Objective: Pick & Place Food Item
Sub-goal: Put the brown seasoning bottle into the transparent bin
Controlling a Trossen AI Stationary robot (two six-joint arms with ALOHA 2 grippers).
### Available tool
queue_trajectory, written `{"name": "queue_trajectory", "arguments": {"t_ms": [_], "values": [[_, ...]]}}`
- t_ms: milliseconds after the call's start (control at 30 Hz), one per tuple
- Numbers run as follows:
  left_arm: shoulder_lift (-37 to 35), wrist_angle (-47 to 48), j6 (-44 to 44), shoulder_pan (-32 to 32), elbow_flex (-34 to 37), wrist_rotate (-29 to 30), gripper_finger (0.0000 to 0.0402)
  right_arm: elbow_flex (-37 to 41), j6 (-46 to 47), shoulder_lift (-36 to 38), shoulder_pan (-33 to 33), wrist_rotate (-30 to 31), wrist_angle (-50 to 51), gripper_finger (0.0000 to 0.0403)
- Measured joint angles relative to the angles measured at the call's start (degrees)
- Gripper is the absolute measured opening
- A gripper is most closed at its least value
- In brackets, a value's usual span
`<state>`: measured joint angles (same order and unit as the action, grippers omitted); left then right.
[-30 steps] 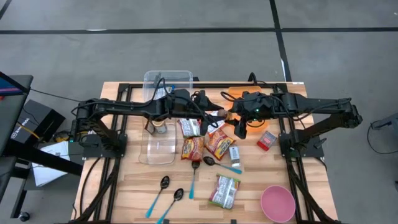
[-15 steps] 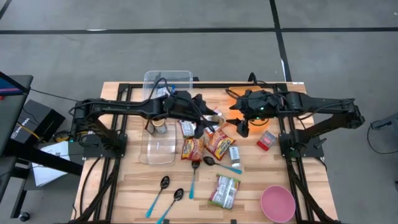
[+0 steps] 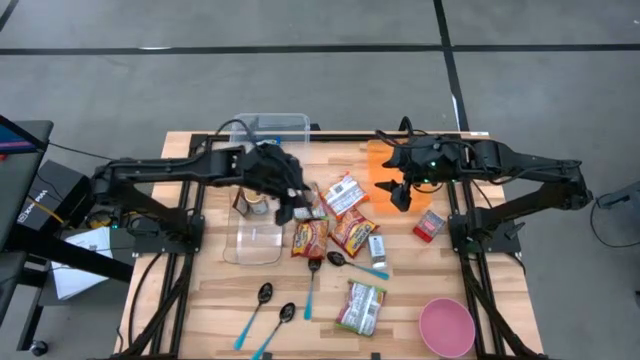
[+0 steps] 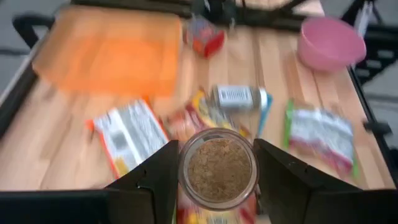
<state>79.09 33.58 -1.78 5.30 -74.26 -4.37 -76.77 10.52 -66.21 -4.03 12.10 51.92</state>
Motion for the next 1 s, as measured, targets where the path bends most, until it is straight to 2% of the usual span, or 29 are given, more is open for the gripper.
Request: {"name": "queue_trajectory", "arguments": {"t_ms": [267, 433, 700, 900, 1000], "values": [[-7.4, 16.6, -3.3, -3.1, 0.0, 0.0, 0.0172, 0.0, 0.0, 1.0, 0.0, 0.0, 2.7, 0.0272], [-10.5, 23.4, -7.8, -4.7, 0.0, 1.3, 0.0171, 0.0, 0.6, 0.9, 0.0, 0.0, 2.7, 0.0272], [-12.5, 24.6, -14.2, -8.5, 2.3, 4.1, 0.0172, 0.0, 1.5, 0.9, 0.0, 0.0, 2.7, 0.0272], [-12.8, 23.8, -23.7, -13.8, 7.7, 4.7, 0.0172, 0.0, 2.2, 0.9, 0.0, 0.0, 3.2, 0.0272], [-12.8, 21.9, -29.0, -17.7, 10.5, 8.1, 0.0172, 0.0, 2.2, 0.9, 0.0, 0.0, 3.2, 0.0272]]}}
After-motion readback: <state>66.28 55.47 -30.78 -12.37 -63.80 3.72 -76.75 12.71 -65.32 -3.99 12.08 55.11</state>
